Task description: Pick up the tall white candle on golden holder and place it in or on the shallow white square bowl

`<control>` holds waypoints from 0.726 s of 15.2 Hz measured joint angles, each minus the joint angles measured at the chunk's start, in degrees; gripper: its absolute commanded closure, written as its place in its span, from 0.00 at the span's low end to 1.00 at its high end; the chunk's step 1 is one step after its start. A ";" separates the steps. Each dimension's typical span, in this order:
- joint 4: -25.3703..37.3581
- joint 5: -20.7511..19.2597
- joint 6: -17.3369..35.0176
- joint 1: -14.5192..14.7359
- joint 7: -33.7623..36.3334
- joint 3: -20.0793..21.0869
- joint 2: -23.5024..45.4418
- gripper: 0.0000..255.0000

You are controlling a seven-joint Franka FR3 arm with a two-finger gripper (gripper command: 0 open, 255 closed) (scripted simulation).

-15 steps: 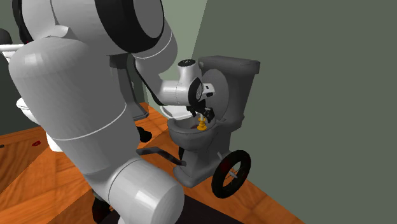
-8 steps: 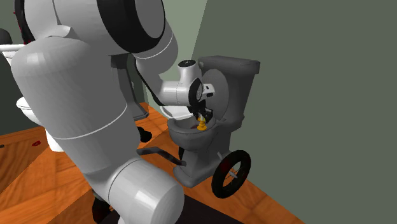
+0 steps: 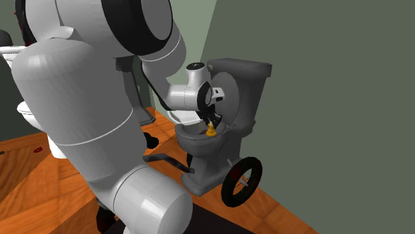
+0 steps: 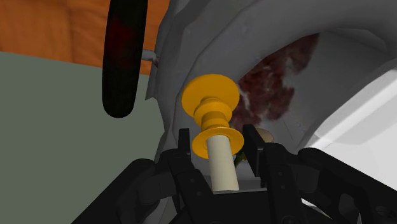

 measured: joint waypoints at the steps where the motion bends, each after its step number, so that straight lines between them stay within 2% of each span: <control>1: 0.00 -0.01 0.01 0.00 0.00 0.00 0.01 1.00; 11: 3.11 2.51 -7.91 1.46 -2.07 -1.33 -4.90 1.00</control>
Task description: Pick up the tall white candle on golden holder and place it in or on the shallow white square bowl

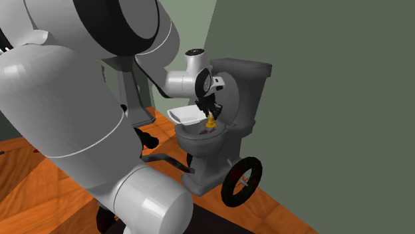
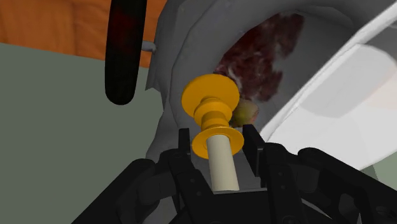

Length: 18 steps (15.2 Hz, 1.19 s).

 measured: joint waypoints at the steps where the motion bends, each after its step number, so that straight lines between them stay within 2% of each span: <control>1: 0.35 0.19 -0.76 0.09 -0.23 -0.17 -0.42 1.00; 15: 7.18 1.52 -12.61 0.85 -1.72 -1.54 -5.49 1.00; 18: 10.04 0.25 -13.07 0.77 1.58 0.97 -3.05 1.00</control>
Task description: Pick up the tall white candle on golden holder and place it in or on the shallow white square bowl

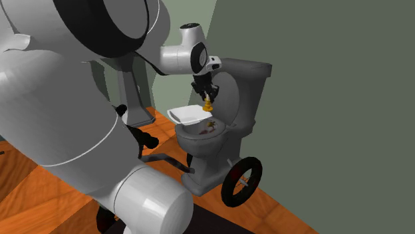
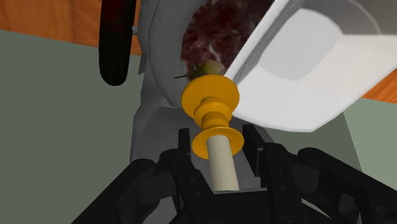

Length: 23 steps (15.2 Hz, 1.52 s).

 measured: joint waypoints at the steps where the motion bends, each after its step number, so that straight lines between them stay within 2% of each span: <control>1: 1.63 -0.85 -0.28 -0.06 1.98 1.47 1.38 1.00; 4: 4.19 -3.61 0.69 -0.25 7.51 5.27 5.19 1.00; 7: 8.58 -6.73 -0.47 -0.45 12.38 8.27 8.94 1.00; 11: 16.19 -14.17 -1.97 0.16 22.01 13.05 16.91 1.00; 14: 16.87 -16.81 -1.01 0.54 24.99 13.79 19.22 1.00; 23: 14.02 -21.10 3.97 0.57 28.77 13.67 22.19 1.00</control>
